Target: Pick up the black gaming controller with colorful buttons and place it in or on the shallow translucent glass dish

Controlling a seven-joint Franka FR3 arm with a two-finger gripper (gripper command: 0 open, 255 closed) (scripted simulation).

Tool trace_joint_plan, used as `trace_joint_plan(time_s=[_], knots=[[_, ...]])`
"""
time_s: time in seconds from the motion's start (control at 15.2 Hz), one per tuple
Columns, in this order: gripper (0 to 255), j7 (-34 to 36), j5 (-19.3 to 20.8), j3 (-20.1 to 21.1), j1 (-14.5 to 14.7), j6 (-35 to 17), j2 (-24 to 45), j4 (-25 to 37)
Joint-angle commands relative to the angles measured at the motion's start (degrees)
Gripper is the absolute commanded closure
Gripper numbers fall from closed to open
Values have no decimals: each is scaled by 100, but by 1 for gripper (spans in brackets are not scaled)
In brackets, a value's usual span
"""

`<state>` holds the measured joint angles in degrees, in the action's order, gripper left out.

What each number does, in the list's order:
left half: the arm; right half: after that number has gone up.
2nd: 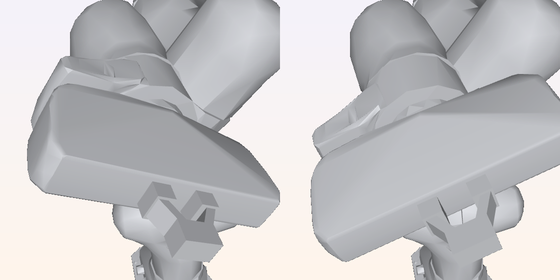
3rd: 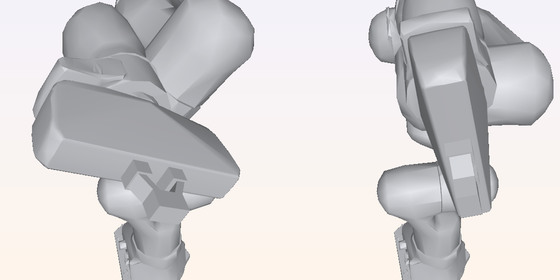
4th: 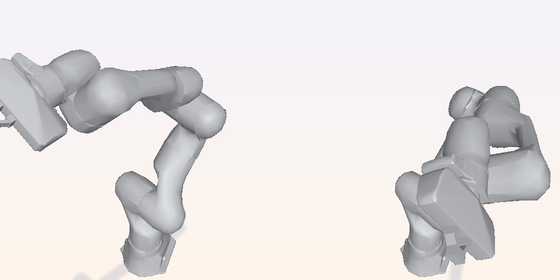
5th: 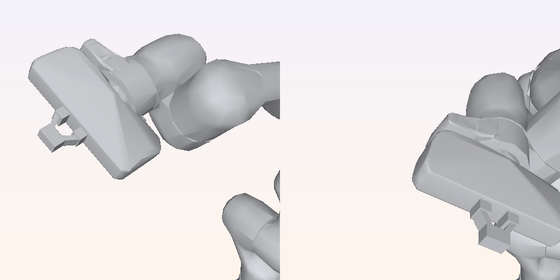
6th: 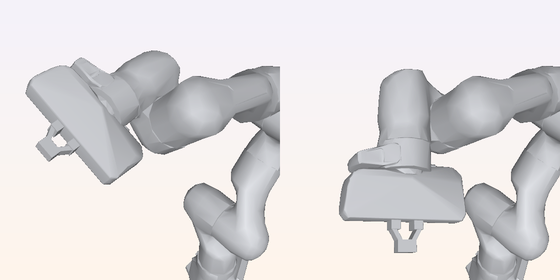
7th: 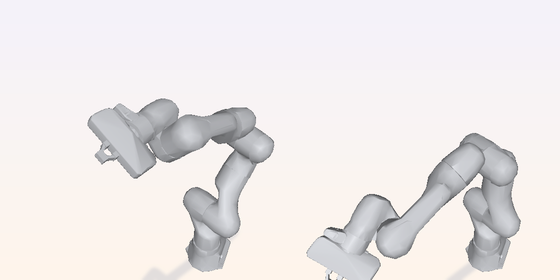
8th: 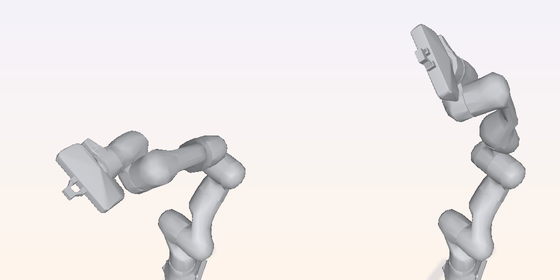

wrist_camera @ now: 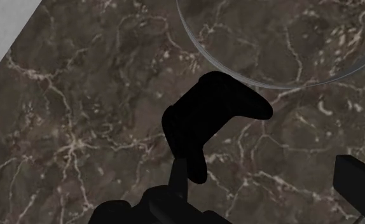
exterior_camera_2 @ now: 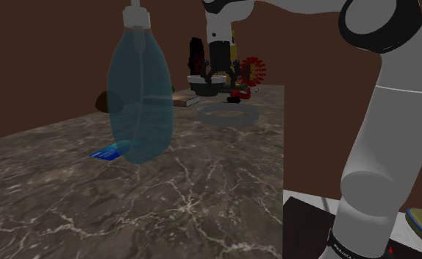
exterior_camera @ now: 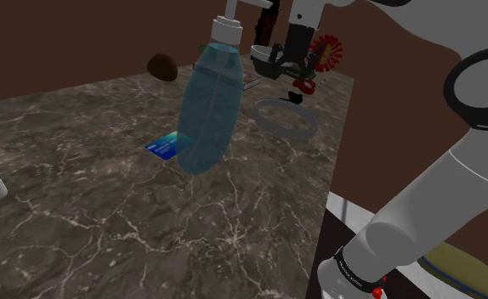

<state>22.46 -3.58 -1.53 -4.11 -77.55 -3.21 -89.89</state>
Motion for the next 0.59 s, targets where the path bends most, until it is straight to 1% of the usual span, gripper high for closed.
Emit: trace_joint_plan(time_s=[0.0, 0.2, 0.53], knots=[[0, 12, 0, 6, 5, -141, -47, -191], [0, 11, 3, 16, 12, -440, -180, -621], [0, 11, 3, 16, 12, -440, -180, -621]])
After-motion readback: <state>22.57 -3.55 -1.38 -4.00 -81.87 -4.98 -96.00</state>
